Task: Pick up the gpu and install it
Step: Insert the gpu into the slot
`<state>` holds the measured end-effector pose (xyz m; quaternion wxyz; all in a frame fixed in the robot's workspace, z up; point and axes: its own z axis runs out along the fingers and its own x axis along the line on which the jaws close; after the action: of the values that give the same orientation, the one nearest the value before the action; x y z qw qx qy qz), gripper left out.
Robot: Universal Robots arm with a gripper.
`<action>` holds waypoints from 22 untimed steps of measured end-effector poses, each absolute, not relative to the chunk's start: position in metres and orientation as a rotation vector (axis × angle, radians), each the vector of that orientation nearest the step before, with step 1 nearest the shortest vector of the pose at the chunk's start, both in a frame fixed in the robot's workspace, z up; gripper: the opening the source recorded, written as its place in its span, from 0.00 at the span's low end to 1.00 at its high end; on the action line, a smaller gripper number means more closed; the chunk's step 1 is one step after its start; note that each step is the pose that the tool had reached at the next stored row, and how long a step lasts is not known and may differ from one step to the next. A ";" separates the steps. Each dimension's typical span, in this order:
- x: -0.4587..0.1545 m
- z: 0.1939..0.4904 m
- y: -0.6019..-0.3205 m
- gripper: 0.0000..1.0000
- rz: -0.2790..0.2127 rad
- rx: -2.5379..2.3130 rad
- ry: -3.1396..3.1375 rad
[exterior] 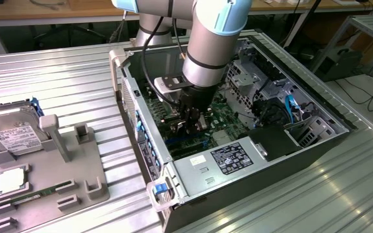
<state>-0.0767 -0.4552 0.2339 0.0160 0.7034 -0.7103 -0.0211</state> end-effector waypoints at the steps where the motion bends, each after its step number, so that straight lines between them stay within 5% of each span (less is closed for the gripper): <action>1: -0.077 0.234 -0.455 0.28 -0.066 2.188 -2.209; 22: -0.077 0.236 -0.456 0.28 -0.066 2.188 -2.209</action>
<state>-0.0768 -0.4561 0.2365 0.0159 0.7034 -0.7103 -0.0212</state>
